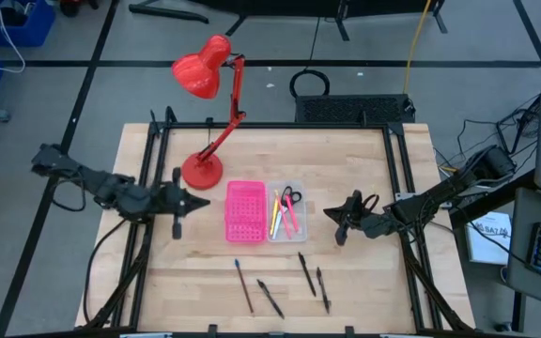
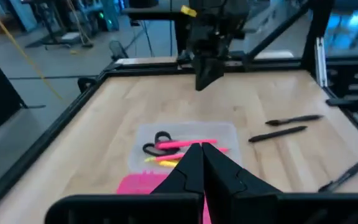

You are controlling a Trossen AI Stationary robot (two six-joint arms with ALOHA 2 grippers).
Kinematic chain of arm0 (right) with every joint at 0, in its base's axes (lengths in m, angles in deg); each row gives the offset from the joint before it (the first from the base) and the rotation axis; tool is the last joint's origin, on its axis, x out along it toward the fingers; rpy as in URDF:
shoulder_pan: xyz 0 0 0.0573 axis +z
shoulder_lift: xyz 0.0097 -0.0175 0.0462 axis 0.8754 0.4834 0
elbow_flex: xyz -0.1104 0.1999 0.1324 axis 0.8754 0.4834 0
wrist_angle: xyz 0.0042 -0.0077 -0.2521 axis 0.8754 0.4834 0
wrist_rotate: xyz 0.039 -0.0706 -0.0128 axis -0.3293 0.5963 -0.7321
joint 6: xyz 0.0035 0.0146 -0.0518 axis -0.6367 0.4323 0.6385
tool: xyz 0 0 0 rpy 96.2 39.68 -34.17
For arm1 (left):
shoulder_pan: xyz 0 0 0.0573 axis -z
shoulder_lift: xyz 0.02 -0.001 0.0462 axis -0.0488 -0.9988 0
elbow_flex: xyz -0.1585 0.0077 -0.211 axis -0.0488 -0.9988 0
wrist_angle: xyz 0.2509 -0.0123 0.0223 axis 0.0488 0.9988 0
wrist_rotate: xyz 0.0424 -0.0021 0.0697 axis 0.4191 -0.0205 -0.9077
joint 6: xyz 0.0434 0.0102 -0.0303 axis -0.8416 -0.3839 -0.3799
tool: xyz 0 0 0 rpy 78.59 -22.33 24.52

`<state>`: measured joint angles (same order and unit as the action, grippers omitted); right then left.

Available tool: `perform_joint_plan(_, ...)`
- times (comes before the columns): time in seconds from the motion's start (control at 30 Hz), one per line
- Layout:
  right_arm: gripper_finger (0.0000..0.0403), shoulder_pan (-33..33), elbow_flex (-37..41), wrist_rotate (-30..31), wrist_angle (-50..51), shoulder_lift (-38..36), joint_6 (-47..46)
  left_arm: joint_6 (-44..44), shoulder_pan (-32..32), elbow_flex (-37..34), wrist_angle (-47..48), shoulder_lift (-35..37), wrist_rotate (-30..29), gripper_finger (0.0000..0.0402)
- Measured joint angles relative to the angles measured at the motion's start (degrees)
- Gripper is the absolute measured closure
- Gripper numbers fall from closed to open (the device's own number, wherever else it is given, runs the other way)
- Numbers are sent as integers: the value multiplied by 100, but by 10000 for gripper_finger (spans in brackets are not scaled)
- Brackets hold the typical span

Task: Pick & place school supplies into a supply box
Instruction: Put the right black pen into the supply box

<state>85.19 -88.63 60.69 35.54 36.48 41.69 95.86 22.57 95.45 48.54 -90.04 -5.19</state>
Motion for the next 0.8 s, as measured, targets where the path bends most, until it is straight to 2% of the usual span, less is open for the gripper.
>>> perform_joint_plan(0.1, 403, 2, 0, -123, -7, -2, -20, -13, 38, -1107, -962, 406, -107, 399)
perform_joint_plan(0.27, 403, -10, 0, -145, -4, -2, 182, -547, -130, -2579, -3133, 481, 65, 400)
perform_joint_plan(0.4, 403, -88, 0, -76, -30, -1, 627, -871, -347, -3141, -4050, 482, 173, 400)
perform_joint_plan(0.5, 403, -196, -2, 301, -233, -4, 791, -1053, -549, -3317, -4339, 484, 173, 399)
perform_joint_plan(0.57, 403, -298, -115, 209, -152, -14, 1127, -1182, -668, -3313, -4346, 480, 175, 398)
perform_joint_plan(0.67, 403, -434, -778, -228, 696, -20, 1333, -1536, -829, -3313, -4407, 475, 156, 398)
perform_joint_plan(0.8, 403, -373, -2668, -438, 3566, 163, 617, -1710, -992, -3313, -4556, 477, 135, 397)
